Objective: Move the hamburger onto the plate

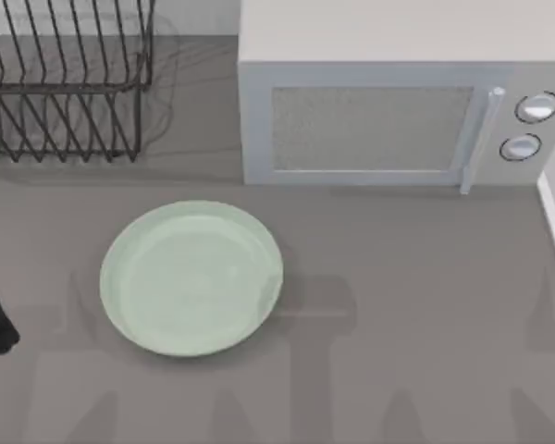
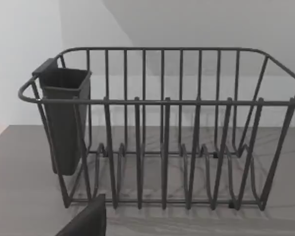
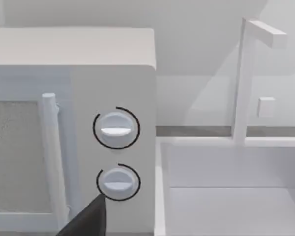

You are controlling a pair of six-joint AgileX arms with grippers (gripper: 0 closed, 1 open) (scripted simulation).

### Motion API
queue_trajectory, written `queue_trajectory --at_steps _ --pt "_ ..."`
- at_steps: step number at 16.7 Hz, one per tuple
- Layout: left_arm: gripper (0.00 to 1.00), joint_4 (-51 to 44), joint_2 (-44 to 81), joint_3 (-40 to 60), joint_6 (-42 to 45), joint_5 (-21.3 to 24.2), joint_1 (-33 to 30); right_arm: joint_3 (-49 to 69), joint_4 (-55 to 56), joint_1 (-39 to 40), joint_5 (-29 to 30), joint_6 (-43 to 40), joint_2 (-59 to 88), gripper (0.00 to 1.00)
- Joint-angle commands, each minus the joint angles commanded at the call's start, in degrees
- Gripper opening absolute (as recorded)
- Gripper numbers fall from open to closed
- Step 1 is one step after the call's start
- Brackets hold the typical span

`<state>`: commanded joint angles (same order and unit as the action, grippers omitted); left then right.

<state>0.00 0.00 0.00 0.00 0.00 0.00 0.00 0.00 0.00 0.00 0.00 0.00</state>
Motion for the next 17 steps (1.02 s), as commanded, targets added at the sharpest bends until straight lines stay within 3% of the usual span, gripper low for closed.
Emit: queue_trajectory --at_steps 4,8,17 --pt "1.00 -1.3 1.8 1.6 1.3 0.0 0.3 0.0 0.0 0.0 0.0 0.0 0.0 1.00" --pt "1.00 -8.2 12.7 10.2 8.7 0.0 1.8 0.0 0.0 0.0 0.0 0.0 0.0 1.00" --pt "1.00 -34.4 62.5 40.8 35.3 0.3 7.1 0.0 0.0 0.0 0.0 0.0 0.0 1.00"
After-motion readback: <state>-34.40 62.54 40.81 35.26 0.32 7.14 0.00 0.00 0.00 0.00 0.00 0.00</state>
